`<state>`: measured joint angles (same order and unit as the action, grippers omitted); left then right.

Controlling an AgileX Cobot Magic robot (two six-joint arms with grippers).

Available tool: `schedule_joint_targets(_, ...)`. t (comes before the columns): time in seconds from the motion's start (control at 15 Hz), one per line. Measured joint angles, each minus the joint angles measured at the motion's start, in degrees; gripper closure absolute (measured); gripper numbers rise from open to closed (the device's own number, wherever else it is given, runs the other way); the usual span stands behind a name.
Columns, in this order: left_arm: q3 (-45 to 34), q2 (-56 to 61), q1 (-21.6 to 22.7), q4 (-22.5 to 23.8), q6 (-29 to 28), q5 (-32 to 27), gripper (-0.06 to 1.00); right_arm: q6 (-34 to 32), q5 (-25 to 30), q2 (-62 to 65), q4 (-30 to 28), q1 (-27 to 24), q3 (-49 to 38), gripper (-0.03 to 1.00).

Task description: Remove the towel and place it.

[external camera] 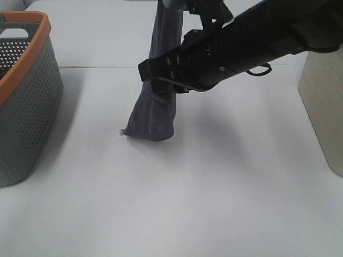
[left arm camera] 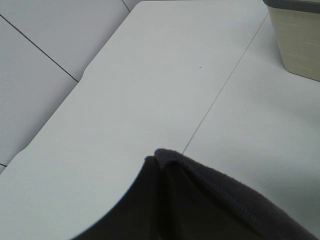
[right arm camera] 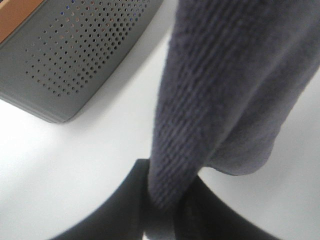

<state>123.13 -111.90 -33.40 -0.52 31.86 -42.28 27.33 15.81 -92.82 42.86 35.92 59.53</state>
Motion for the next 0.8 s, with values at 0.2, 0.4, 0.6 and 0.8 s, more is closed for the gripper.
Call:
schedule_joint_targets(0.2, 0.00, 0.00, 0.00, 0.00, -0.40, 0.00, 0.94, -0.06, 0.34, 0.00, -1.03, 0.00, 0.00, 0.82)
schedule_joint_targets(0.4, 0.00, 0.00, 0.00, 0.00, -0.40, -0.23, 0.94, -0.06, 1.49, 0.06, -1.55, 0.00, 0.00, 0.96)
schedule_joint_targets(0.6, 0.00, 0.00, 0.00, 0.00, -0.40, -0.63, 0.94, -0.11, 3.55, 1.43, -2.64, 0.00, 0.00, 0.97)
schedule_joint_targets(0.8, 0.00, 0.00, 0.00, 0.00, -0.40, -0.63, 0.94, -0.11, 4.24, 3.21, -2.92, 0.00, 0.00, 0.97)
